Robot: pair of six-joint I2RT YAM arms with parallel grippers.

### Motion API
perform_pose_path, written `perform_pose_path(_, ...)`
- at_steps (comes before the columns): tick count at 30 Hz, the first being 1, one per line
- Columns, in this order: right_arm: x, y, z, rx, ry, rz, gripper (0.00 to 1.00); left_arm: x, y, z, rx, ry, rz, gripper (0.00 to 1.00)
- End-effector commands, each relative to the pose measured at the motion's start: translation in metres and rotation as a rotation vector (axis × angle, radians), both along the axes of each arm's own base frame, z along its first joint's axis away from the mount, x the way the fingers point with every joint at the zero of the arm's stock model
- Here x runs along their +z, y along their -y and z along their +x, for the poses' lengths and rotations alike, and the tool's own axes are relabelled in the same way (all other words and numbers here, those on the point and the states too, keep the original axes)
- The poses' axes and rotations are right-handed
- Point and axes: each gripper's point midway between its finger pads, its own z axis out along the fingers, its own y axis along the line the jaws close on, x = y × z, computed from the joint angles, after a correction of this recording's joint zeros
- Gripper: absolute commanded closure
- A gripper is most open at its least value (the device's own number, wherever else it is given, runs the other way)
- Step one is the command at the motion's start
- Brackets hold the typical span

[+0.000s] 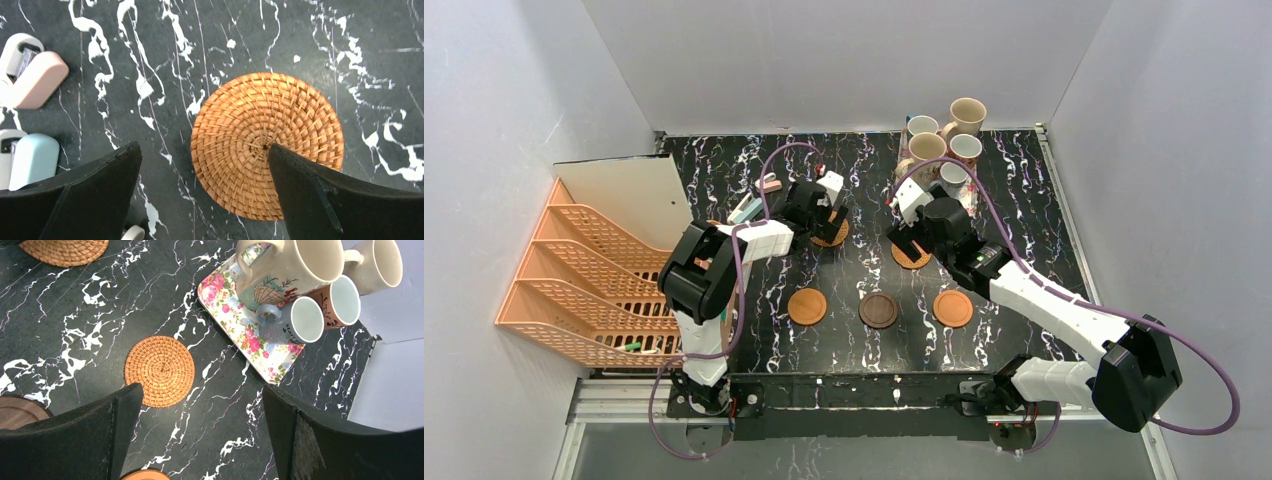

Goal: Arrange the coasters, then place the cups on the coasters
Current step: Move the coaster to the center of the board.

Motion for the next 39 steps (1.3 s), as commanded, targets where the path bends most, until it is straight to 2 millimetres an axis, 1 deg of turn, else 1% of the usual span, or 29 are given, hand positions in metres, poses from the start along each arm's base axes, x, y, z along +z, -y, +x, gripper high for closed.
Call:
perform_pose_path(1, 0.006, -0.004, 0.000, 0.004, 0.025, 0.034, 0.02, -0.004, 0.005, -0.003, -0.027, -0.027, 0.025, 0.02)
perform_pose_path(3, 0.007, -0.003, 0.000, 0.003, 0.025, 0.031, 0.02, -0.007, 0.006, -0.008, -0.054, -0.044, 0.027, 0.02)
perform_pose_path(6, 0.009, -0.004, -0.001, 0.009, 0.027, 0.043, 0.02, -0.005, 0.014, -0.019, -0.129, -0.063, 0.002, 0.02)
perform_pose_path(9, 0.009, -0.004, -0.001, 0.011, 0.025, 0.044, 0.02, -0.009, 0.017, -0.028, -0.179, -0.094, 0.001, 0.02)
perform_pose_path(12, 0.011, -0.005, -0.001, 0.011, 0.030, 0.047, 0.02, -0.017, 0.016, -0.035, -0.205, -0.129, 0.020, 0.02)
perform_pose_path(16, 0.012, -0.004, -0.002, 0.012, 0.032, 0.053, 0.02, -0.028, 0.019, -0.048, -0.273, -0.194, 0.033, 0.02)
perform_pose_path(18, 0.011, -0.004, -0.002, 0.012, 0.030, 0.051, 0.02, -0.031, 0.018, -0.052, -0.291, -0.210, 0.041, 0.02)
perform_pose_path(19, 0.011, -0.004, -0.002, 0.012, 0.029, 0.050, 0.02, -0.031, 0.022, -0.056, -0.312, -0.218, 0.027, 0.02)
perform_pose_path(24, 0.009, -0.005, -0.002, 0.014, 0.024, 0.047, 0.02, -0.026, 0.017, -0.059, -0.318, -0.204, 0.042, 0.02)
perform_pose_path(30, 0.009, -0.005, -0.002, 0.014, 0.023, 0.045, 0.02, -0.021, 0.023, -0.069, -0.367, -0.218, 0.007, 0.02)
perform_pose_path(39, 0.006, -0.006, -0.002, 0.015, 0.014, 0.039, 0.02, -0.017, 0.026, -0.071, -0.377, -0.222, -0.003, 0.02)
